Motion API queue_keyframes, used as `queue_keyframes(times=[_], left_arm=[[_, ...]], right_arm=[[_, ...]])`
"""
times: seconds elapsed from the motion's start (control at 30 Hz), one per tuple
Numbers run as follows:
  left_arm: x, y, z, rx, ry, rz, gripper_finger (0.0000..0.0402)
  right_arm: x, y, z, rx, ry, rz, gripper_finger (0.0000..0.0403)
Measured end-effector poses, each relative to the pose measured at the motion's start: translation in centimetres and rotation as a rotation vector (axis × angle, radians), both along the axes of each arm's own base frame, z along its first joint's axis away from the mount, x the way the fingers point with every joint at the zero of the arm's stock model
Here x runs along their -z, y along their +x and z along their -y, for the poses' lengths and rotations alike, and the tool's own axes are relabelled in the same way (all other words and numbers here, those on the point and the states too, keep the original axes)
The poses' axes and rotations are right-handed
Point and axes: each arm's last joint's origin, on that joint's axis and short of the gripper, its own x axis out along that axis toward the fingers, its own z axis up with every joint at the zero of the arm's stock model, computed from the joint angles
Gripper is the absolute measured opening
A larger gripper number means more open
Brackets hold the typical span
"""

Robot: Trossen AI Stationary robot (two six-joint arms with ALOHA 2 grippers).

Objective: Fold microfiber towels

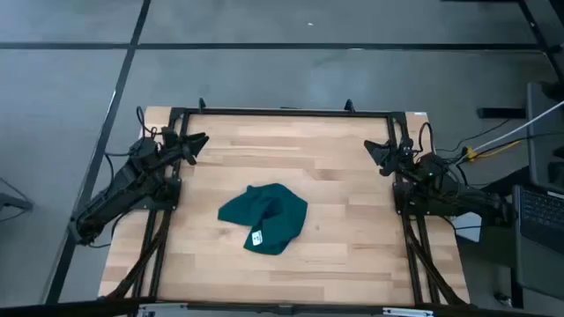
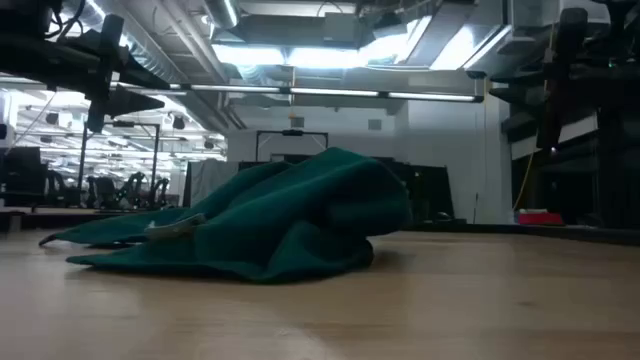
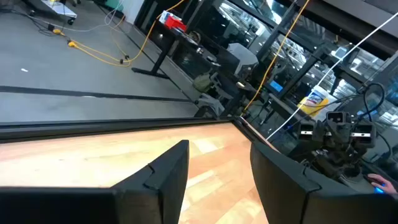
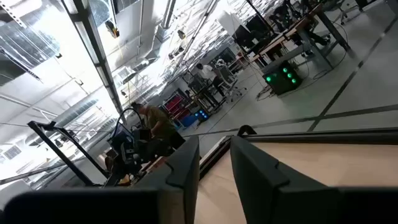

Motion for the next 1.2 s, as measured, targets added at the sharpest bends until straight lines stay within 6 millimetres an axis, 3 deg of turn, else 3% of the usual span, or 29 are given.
queue_keyframes(times=[0.27, 0.43, 0.67, 0.93, 1.07, 1.2], left_arm=[[0.0, 0.0, 0.0, 0.001, 0.001, -0.001, 0.0169], [0.1, 0.1, 0.1, 0.038, 0.013, -0.021, 0.0159], [1.6, 0.2, 0.5, 0.172, -0.133, -0.103, 0.0125], [2.7, 0.7, 1.1, 0.342, -0.262, -0.162, 0.0094], [3.0, 1.2, 1.3, 0.39, -0.324, -0.19, 0.0109], [4.0, 1.6, 1.7, 0.461, -0.524, -0.253, 0.0139]], right_arm=[[0.0, 0.0, 0.0, 0.003, 0.0, 0.0, 0.0103], [0.2, 0.0, 0.0, -0.007, 0.02, -0.011, 0.008], [1.6, 0.3, -0.1, -0.094, 0.162, -0.115, 0.0049], [0.0, 0.5, -0.5, -0.229, 0.257, -0.196, 0.0083], [-1.6, 0.5, -0.5, -0.227, 0.229, -0.188, 0.0106], [-3.4, 0.3, -0.5, -0.21, 0.182, -0.171, 0.012]])
